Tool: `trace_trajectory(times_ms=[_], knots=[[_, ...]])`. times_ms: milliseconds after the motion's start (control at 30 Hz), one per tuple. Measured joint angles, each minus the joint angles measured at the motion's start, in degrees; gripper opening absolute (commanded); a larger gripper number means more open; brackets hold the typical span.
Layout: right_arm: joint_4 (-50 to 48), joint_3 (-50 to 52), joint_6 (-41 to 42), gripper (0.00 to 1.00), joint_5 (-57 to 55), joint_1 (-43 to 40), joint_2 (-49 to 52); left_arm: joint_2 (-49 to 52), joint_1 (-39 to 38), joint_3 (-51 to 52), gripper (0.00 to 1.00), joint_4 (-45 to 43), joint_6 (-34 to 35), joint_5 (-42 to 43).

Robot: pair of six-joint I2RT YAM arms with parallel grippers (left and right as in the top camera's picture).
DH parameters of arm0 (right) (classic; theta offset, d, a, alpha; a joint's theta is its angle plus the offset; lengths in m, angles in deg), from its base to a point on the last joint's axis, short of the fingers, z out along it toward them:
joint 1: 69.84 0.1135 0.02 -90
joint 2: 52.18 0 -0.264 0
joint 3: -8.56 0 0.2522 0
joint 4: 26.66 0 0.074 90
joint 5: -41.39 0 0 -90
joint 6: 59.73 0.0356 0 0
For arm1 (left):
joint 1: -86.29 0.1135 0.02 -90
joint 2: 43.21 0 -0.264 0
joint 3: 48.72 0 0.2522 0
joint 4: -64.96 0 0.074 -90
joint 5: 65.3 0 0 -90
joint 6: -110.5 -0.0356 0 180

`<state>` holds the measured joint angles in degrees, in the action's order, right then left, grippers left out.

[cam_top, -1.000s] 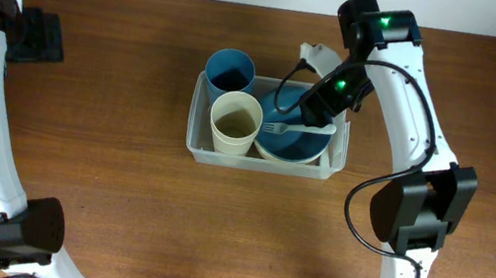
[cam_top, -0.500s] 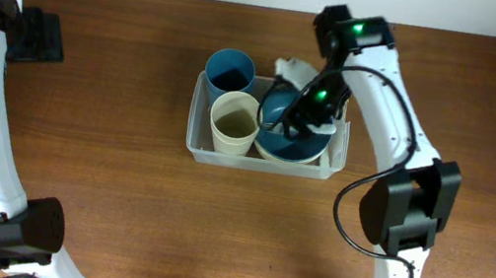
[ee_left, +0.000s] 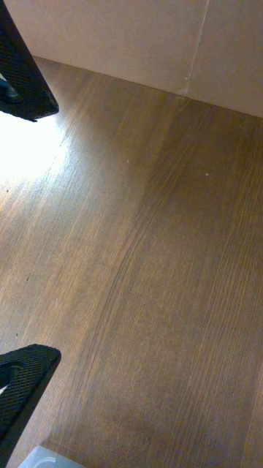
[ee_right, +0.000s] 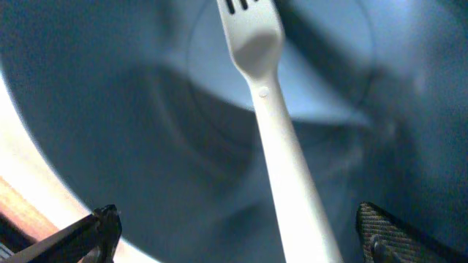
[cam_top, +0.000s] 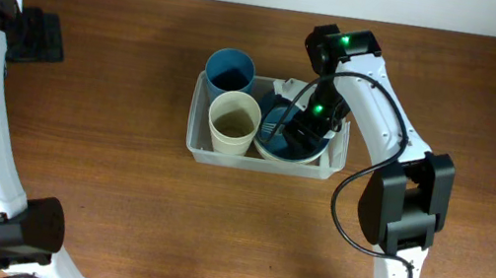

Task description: Pack container

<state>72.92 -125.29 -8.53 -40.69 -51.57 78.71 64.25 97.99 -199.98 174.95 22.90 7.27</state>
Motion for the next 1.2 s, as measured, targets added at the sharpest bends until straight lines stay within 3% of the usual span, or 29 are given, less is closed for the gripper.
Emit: trace_trajectory(times_ms=[133, 400, 933, 1200], knots=[[-0.90, 0.00, -0.13, 0.89, -1.99, 0.00, 0.00, 0.00, 0.00, 0.00, 1.00, 0.00, 0.00, 0.00], [-2.34, 0.02, -0.48, 0.53, -3.91, 0.00, 0.00, 0.00, 0.00, 0.00, 1.00, 0.02, 0.00, 0.00], [-2.34, 0.04, -0.37, 0.41, -4.04, 0.00, 0.00, 0.00, 0.00, 0.00, 1.00, 0.02, 0.00, 0.00], [-2.34, 0.07, -0.37, 0.26, -4.07, 0.00, 0.02, 0.00, 0.00, 0.00, 1.00, 0.02, 0.00, 0.00]])
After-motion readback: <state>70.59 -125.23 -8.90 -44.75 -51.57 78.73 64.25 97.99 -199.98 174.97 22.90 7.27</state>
